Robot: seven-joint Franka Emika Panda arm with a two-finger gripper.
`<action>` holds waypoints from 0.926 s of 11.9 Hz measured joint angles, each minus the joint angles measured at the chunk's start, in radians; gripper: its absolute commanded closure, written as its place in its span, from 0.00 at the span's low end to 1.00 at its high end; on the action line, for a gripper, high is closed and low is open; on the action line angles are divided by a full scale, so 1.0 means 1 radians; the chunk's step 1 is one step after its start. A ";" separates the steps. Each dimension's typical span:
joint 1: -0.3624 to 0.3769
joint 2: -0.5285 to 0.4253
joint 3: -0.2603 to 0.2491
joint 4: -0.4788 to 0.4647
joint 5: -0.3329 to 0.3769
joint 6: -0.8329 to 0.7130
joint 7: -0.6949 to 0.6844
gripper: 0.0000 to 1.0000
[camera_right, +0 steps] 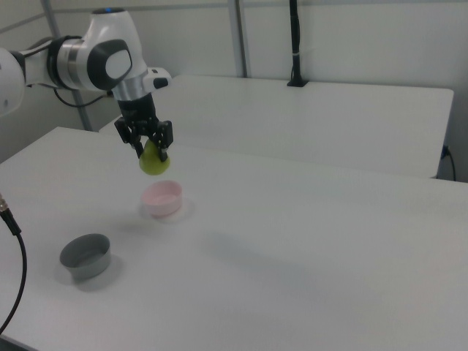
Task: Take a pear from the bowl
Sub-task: 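Carry the held pear away from the pink bowl across the table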
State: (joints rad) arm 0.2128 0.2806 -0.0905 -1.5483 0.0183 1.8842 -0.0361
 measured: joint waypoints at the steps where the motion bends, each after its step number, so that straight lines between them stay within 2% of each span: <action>1: -0.011 -0.026 0.000 0.003 -0.019 -0.039 -0.006 1.00; 3: -0.035 -0.057 0.000 0.032 -0.035 -0.115 -0.018 1.00; 6: -0.080 -0.086 0.000 0.056 -0.036 -0.145 -0.093 1.00; 11: -0.178 -0.220 0.000 -0.004 -0.020 -0.166 -0.245 1.00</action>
State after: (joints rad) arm 0.0348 0.0603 -0.0907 -1.5522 -0.0022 1.7180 -0.2806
